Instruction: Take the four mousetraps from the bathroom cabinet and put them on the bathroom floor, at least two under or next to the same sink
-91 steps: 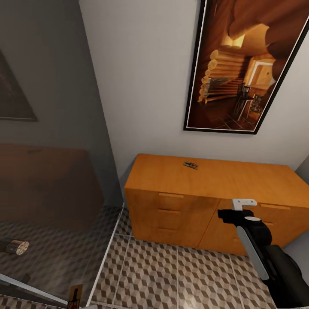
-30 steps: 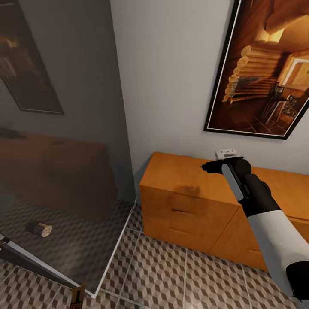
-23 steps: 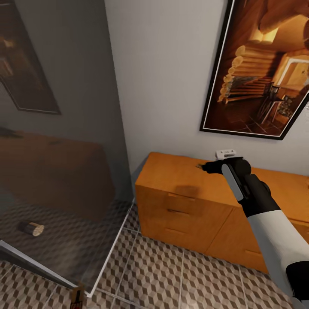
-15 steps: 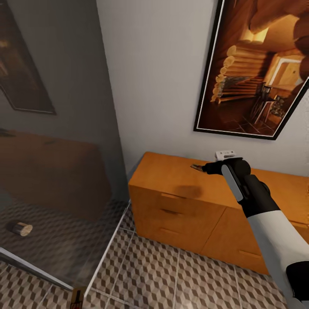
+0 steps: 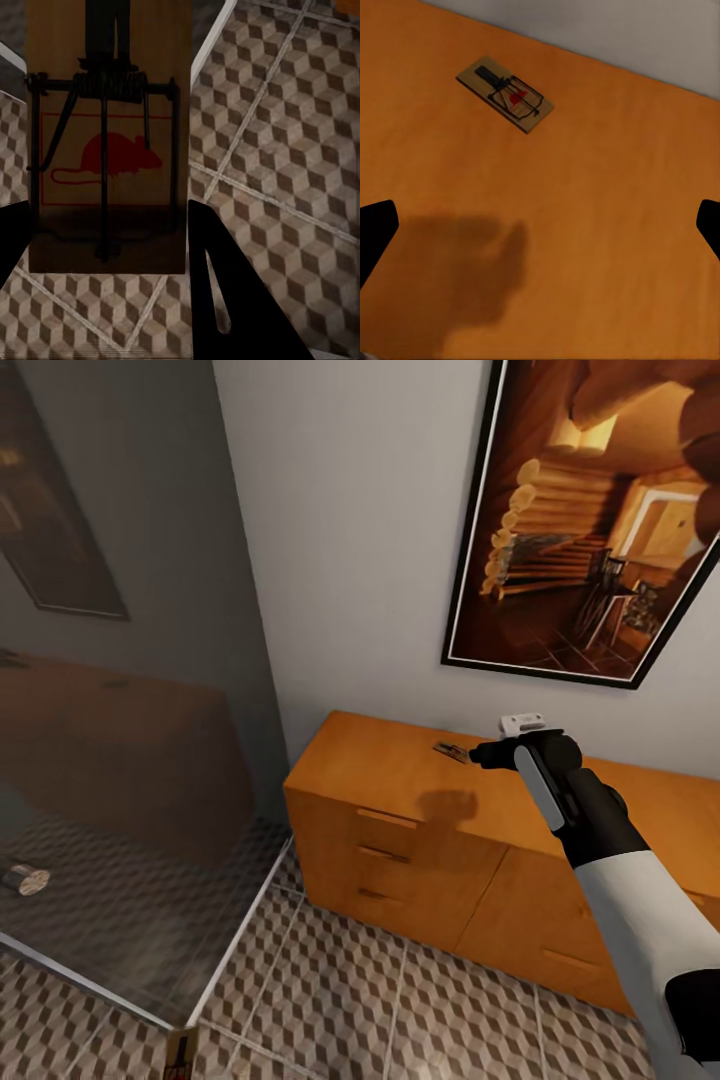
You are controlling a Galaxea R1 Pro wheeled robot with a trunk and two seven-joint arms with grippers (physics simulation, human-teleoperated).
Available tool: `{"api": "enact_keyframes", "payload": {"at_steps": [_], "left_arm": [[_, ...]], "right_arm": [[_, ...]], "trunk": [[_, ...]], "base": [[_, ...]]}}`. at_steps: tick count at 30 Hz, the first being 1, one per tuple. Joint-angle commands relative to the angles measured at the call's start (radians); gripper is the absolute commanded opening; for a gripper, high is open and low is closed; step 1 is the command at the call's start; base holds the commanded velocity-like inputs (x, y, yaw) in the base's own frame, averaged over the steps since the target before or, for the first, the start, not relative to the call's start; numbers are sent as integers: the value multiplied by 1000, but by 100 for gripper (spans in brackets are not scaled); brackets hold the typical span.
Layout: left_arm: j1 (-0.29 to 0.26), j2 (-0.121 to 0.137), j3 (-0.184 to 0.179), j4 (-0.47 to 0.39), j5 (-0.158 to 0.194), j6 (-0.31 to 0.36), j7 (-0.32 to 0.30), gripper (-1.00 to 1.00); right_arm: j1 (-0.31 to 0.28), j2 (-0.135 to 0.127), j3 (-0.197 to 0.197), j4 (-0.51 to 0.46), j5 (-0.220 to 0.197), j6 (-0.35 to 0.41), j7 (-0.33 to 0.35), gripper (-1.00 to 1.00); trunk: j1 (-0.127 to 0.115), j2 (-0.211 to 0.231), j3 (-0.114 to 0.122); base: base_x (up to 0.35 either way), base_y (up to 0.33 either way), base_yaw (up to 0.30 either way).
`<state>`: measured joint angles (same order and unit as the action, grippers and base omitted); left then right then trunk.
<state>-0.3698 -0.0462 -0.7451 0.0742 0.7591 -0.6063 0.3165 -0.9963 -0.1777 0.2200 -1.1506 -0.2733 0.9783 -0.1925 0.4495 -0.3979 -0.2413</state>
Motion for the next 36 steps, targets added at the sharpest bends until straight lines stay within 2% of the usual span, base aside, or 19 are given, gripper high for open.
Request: {"api": "enact_keyframes", "payload": {"at_steps": [1, 8, 30, 36], "left_arm": [[-1, -1, -7, 4, -4, -2, 6, -100], [-1, -1, -7, 4, -4, -3, 6, -100], [-2, -1, -7, 4, -4, -2, 6, -100], [-2, -1, -7, 4, -4, -2, 6, -100]], "right_arm": [[-1, -2, 3, -1, -10, 2, -10, 100], [-1, -2, 4, 0, -10, 1, -10, 100], [1, -2, 4, 31, -9, -1, -10, 100], [1, -2, 4, 34, -9, -1, -10, 100]], "trunk": [[1, -2, -3], [1, -2, -10], [1, -2, -32], [1, -2, -38]], "base": [[0, -202, 136], [0, -135, 138], [0, -8, 139], [0, -167, 139]]}}
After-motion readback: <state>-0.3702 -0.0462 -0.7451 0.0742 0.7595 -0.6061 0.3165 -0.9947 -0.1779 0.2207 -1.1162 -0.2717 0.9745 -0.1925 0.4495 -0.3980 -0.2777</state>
